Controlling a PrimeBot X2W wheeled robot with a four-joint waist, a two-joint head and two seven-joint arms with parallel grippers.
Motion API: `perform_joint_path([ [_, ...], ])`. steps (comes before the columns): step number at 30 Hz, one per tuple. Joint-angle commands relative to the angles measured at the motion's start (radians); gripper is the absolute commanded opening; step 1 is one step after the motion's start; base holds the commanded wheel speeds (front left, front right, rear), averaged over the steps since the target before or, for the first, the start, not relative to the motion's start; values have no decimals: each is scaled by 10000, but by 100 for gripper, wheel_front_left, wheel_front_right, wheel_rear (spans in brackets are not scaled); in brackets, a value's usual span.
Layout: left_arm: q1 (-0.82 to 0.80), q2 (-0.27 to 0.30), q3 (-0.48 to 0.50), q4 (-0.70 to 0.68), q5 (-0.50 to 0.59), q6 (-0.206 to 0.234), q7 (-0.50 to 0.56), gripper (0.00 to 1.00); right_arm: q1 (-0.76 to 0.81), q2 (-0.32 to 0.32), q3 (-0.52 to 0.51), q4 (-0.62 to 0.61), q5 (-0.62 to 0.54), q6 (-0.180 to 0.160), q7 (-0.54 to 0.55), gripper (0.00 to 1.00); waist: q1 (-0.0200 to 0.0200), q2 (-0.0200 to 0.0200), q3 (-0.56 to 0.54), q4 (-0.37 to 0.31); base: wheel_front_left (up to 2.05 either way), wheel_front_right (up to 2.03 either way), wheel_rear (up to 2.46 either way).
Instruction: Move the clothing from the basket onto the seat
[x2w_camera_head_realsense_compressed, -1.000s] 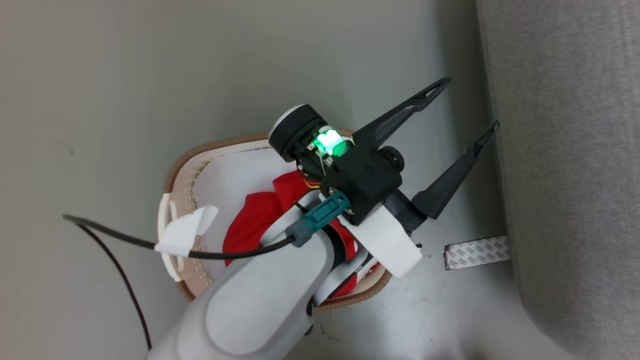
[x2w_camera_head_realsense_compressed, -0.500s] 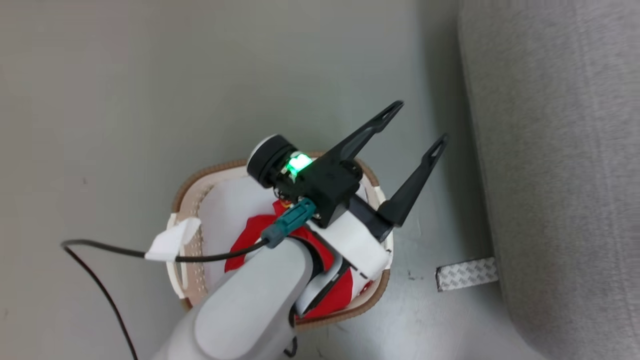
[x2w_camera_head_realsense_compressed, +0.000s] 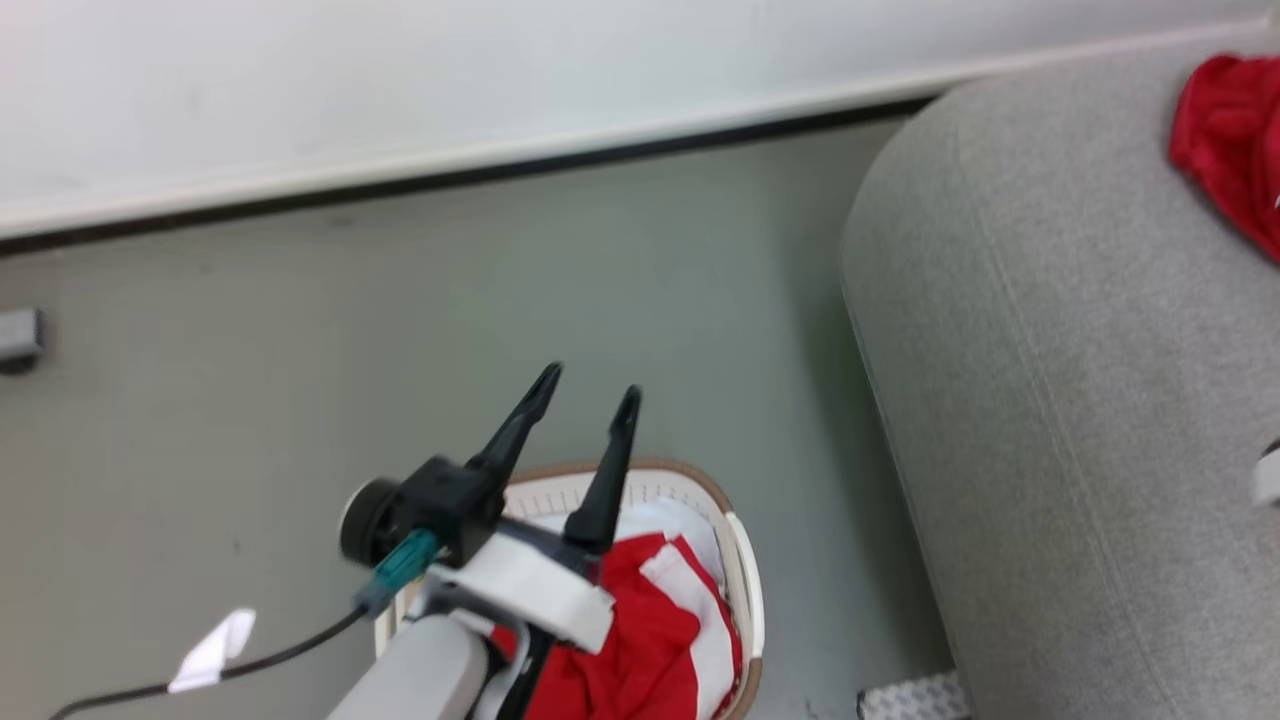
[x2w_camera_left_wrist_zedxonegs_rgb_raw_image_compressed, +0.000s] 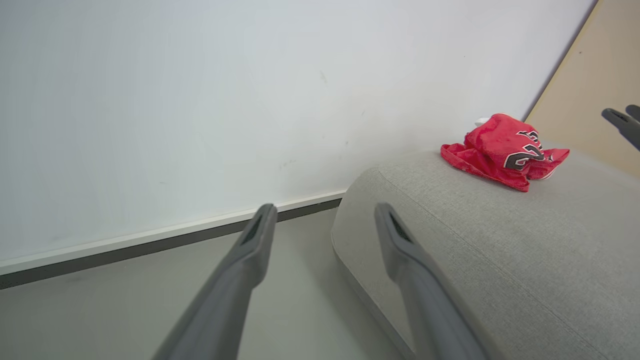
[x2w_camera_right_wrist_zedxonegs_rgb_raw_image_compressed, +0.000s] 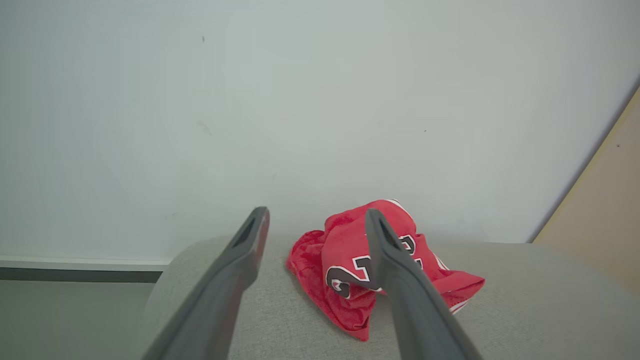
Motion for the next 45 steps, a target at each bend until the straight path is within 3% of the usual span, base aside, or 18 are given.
perform_joint_path([
  [1,309,143,126,78,-66,110,-115,100,408,136,152,-160,124,-24,9,100,3,0,-797,205,0,0,0],
  [8,1621,292,1173,-57,122,808,-265,100,1789,815,1289,-638,238,-25,8,100,3,0,-1682,565,0,0,0],
  [13,2624,209,2044,-454,469,766,-261,100,2541,1260,1973,-608,305,-25,8,100,3,0,-2173,770,0,0,0],
  [28,4737,-616,4475,-520,1513,-120,-261,100,4368,1804,2345,-321,546,-25,7,100,3,0,-3184,795,0,0,0],
  [38,5153,-1046,5322,-397,1953,-685,-261,100,4822,1812,2552,-111,799,-25,7,100,3,0,-3432,644,0,0,0],
  [45,5165,-1180,5454,-65,1995,-1316,-262,100,4879,1813,2711,121,881,-25,7,100,3,0,-3508,546,0,0,0],
])
